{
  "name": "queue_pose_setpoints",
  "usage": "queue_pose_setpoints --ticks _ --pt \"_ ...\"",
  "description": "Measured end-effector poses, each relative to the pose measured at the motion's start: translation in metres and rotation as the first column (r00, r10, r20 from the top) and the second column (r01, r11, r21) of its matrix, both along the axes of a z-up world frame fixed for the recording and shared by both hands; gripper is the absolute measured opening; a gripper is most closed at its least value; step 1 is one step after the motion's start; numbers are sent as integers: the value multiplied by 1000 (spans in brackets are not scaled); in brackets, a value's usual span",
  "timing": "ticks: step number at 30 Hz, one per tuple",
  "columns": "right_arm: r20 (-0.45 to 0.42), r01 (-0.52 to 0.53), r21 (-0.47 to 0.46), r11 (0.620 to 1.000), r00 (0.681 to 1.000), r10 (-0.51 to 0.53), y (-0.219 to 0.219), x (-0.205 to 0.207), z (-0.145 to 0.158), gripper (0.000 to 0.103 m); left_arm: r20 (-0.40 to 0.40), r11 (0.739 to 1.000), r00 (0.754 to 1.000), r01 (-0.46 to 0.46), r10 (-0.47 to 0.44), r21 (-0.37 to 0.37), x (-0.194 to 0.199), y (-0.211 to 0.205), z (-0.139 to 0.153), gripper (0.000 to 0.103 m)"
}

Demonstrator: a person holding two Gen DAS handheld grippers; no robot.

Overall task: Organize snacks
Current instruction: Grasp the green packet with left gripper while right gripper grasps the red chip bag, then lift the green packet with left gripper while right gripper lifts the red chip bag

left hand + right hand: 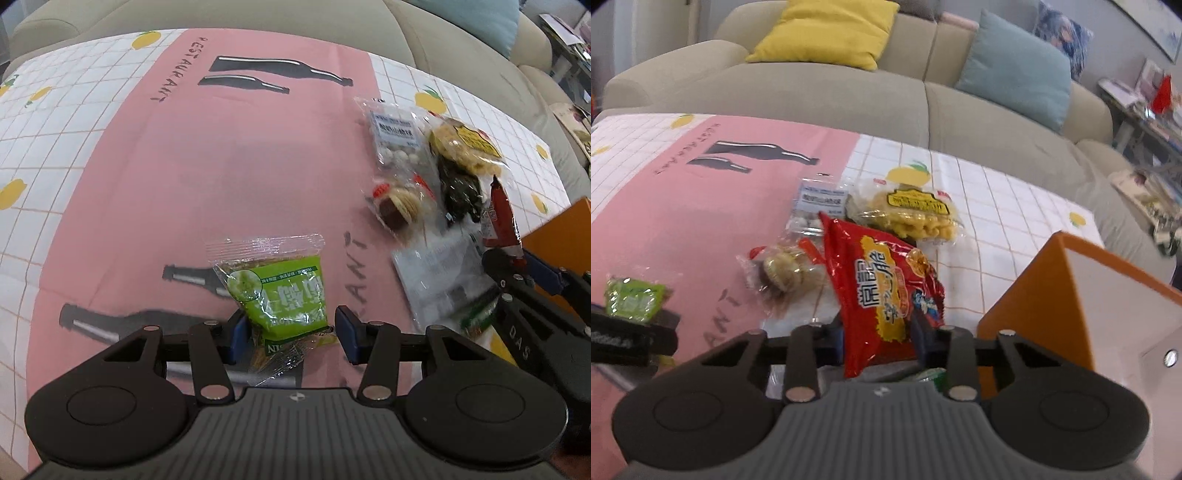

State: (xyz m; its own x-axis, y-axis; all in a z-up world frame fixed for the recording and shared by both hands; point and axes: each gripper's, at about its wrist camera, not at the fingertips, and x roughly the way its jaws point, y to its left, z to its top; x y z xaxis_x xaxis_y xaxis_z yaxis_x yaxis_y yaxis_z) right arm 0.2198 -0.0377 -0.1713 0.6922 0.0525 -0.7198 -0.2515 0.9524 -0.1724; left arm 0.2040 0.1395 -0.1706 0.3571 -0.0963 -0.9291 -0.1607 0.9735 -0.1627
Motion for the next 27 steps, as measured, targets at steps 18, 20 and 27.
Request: queue_pose_setpoints --ticks 18,20,27 --pt "-89 -257 -126 958 965 247 6 -111 -5 31 -68 998 996 59 -60 -24 -57 -4 6 55" --pt "-106 -252 -108 962 965 241 3 -114 -4 32 -69 998 996 57 -59 -27 -59 -5 6 55" --pt "-117 -210 -34 977 972 204 -5 -116 9 58 -72 998 996 57 -59 -29 -64 -4 7 55"
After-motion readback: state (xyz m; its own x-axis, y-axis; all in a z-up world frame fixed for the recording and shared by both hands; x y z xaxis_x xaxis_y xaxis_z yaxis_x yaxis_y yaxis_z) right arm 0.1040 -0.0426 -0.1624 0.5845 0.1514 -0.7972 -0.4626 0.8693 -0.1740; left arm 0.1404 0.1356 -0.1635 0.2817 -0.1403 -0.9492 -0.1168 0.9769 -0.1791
